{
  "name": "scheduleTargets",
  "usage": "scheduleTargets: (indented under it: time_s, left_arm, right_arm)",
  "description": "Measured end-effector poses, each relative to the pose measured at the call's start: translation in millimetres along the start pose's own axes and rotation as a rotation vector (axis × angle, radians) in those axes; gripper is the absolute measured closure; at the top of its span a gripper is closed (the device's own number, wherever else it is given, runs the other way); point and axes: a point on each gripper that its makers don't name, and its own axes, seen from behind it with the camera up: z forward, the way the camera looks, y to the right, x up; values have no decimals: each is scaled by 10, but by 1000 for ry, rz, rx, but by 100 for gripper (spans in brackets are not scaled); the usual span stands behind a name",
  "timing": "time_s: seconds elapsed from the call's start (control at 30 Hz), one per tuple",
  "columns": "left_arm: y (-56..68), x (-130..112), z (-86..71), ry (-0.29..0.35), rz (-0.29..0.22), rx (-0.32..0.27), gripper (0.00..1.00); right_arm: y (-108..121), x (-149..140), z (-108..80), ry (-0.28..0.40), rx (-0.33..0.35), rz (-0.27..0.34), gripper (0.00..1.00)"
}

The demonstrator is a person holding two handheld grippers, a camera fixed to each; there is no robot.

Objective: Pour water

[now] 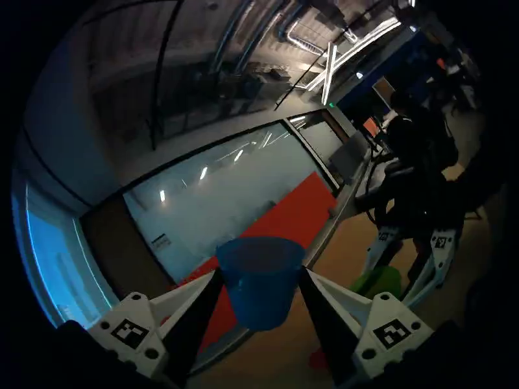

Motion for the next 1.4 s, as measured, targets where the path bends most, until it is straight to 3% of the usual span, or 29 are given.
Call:
scheduleTargets:
  time_s: [0.27,0.47,0.57,1.0,1.4]
  left_arm:
    - [-68,-61,26,-20,-265,-15,17]
    - [-86,-56,55,-6,-410,-31,17]
    - [-96,-33,67,9,-455,-38,17]
    - [-91,-104,89,0,-578,-50,17]
    - [-155,-304,46,-35,-570,-17,17]
  right_arm:
    - [27,61,-30,23,-9,1,13]
    - [43,100,-55,37,-14,0,13]
    - [59,112,-64,43,-16,4,13]
    - [68,168,-85,43,-25,0,13]
    - [198,176,-198,40,-57,11,13]
